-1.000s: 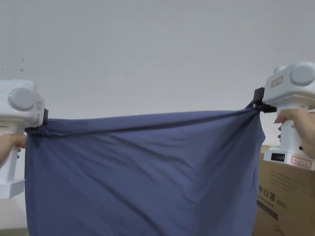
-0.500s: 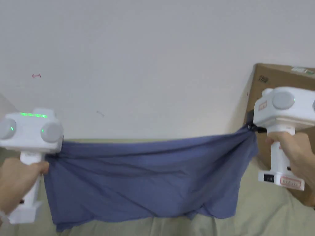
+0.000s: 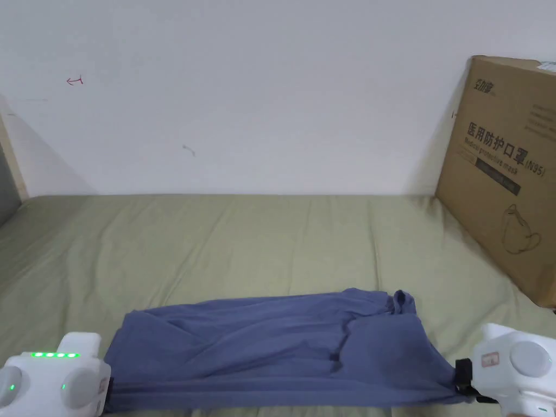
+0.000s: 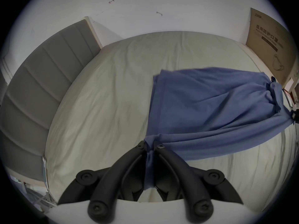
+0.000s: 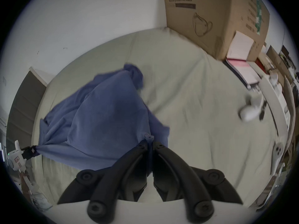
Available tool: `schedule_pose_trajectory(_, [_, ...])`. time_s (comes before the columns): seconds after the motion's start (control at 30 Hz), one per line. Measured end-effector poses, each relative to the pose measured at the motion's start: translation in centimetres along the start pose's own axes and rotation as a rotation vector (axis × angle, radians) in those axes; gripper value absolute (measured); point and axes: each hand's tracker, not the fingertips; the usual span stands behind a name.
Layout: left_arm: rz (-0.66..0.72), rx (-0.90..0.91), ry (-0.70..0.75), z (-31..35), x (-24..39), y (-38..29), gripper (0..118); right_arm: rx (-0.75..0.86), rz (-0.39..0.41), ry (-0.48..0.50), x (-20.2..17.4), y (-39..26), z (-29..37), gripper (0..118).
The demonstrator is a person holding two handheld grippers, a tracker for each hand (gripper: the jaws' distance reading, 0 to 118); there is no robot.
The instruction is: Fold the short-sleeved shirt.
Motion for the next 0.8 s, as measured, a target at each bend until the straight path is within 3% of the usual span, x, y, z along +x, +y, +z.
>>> schedule_pose_trajectory(0.13, [0.027,-0.005,-0.041,3.2,-1.7,-6.3,5,0.003,-0.051,0.03,2.5,-5.6,4.3,5])
schedule_pose_trajectory(0.23, [-0.002,-0.015,-0.013,5.6,-2.7,-10.1,5,-0.005,-0.016,0.044,3.6,-10.5,7.7,5])
schedule_pose_trajectory(0.33, [0.014,-0.005,-0.021,7.8,-3.8,-13.8,5,-0.01,-0.056,0.047,4.6,-15.6,10.4,5])
schedule_pose_trajectory(0.5, [0.004,-0.017,-0.024,11.4,-5.0,-18.4,7,-0.036,-0.017,0.029,5.3,-20.8,12.6,5])
schedule_pose_trajectory(0.53, [0.007,-0.015,-0.039,11.9,-5.0,-19.1,13,-0.035,-0.008,0.027,5.4,-21.0,12.7,5])
schedule_pose_trajectory(0.57, [0.008,-0.034,-0.04,12.1,-5.1,-19.4,35,-0.034,-0.009,0.02,5.4,-20.9,12.7,8])
schedule_pose_trajectory(0.6, [0.01,-0.041,-0.025,12.2,-5.2,-19.5,59,-0.038,-0.008,0.01,5.3,-20.5,12.6,19])
schedule_pose_trajectory(0.63, [0.009,-0.038,-0.024,12.4,-5.5,-19.6,79,-0.041,-0.005,-0.012,4.8,-20.2,12.8,38])
schedule_pose_trajectory(0.67, [0.017,-0.031,-0.031,12.3,-5.8,-19.5,87,-0.027,0.006,-0.034,4.4,-19.7,13.0,66])
schedule_pose_trajectory(0.7, [0.03,-0.021,-0.046,12.7,-6.1,-19.1,86,0.001,0.012,-0.031,4.0,-19.0,13.4,71])
schedule_pose_trajectory(0.8, [0.091,0.017,-0.096,14.0,-6.4,-17.2,85,0.077,0.013,0.044,2.3,-16.5,14.7,70])
